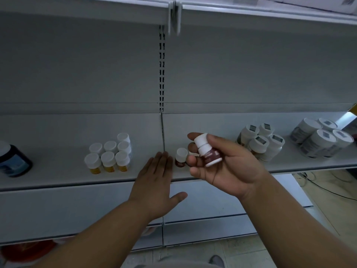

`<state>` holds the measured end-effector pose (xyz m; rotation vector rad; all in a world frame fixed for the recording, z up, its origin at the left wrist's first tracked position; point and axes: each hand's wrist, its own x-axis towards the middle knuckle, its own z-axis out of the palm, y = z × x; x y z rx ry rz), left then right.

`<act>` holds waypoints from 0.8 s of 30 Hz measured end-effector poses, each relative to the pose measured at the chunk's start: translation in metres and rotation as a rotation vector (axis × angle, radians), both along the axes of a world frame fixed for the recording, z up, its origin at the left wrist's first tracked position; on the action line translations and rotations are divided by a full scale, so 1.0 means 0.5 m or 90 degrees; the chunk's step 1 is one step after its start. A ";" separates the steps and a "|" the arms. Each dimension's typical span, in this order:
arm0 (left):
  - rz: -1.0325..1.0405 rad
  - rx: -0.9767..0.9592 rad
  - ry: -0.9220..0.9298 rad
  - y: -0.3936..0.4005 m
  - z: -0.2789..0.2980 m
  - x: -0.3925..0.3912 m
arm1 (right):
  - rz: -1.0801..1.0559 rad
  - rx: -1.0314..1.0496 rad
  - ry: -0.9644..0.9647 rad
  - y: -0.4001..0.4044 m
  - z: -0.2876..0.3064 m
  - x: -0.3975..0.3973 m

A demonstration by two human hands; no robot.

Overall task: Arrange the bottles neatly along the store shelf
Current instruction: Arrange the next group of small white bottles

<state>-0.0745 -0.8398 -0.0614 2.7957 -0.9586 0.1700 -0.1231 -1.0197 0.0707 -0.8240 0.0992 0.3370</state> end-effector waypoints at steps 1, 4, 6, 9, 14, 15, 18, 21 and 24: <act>0.001 0.002 0.005 -0.001 0.001 -0.001 | -0.008 -0.001 -0.007 0.000 -0.003 -0.001; 0.002 0.011 0.001 -0.002 0.001 -0.001 | 0.000 0.042 -0.011 -0.002 -0.014 -0.002; 0.011 0.005 -0.009 -0.004 0.001 -0.001 | 0.027 0.082 0.015 -0.005 -0.019 0.000; 0.008 0.012 0.008 -0.005 0.006 -0.003 | 0.048 0.082 0.024 -0.012 -0.021 -0.001; 0.017 0.059 0.030 -0.006 0.007 0.002 | 0.050 -0.011 -0.024 -0.010 -0.016 -0.009; 0.026 0.079 0.037 -0.006 0.007 0.001 | 0.047 -0.007 -0.019 -0.009 -0.016 -0.007; 0.032 0.101 0.068 -0.010 0.012 0.000 | 0.044 0.005 0.026 -0.013 -0.017 -0.004; 0.029 0.069 0.067 -0.007 0.008 -0.001 | 0.033 -0.028 0.002 -0.019 -0.020 -0.007; 0.028 0.068 0.048 -0.005 -0.001 0.003 | 0.013 -0.035 -0.034 -0.020 -0.022 -0.011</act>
